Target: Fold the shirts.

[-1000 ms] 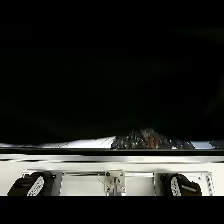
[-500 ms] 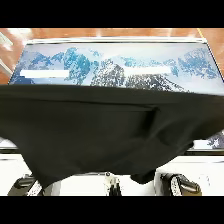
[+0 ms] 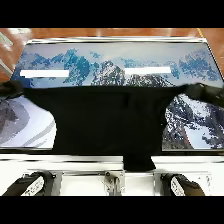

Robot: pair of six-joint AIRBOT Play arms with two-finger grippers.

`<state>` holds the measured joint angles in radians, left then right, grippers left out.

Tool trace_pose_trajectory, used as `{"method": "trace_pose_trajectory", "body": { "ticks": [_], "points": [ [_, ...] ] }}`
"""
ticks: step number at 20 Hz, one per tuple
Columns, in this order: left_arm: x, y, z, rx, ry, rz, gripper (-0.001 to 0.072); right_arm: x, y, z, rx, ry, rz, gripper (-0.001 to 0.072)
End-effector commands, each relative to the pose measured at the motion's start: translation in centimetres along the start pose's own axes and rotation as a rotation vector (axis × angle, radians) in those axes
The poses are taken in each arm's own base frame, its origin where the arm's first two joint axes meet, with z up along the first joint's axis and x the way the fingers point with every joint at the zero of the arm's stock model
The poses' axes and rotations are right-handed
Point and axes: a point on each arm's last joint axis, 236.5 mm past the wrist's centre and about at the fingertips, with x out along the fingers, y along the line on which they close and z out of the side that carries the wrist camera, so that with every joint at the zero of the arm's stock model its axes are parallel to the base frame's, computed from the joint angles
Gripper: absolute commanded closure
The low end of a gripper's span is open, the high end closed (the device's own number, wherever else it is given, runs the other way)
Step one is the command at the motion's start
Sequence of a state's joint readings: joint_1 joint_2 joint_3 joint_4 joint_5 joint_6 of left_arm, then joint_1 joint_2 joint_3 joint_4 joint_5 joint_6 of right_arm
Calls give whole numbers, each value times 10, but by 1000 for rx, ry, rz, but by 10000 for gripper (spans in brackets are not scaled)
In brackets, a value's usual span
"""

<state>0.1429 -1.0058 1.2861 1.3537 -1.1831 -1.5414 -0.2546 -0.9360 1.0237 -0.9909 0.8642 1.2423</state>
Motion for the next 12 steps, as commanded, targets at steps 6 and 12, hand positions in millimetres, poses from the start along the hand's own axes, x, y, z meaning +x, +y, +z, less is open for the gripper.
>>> {"method": "trace_pose_trajectory", "body": {
  "ticks": [6,12],
  "points": [
    [158,-5,33,-156,-76,-98,672,166,-21,5,-19,-209,-111,646],
    [231,4,-4,-182,26,-72,672,206,-36,-45,11,-81,-124,646]
  ]
}}
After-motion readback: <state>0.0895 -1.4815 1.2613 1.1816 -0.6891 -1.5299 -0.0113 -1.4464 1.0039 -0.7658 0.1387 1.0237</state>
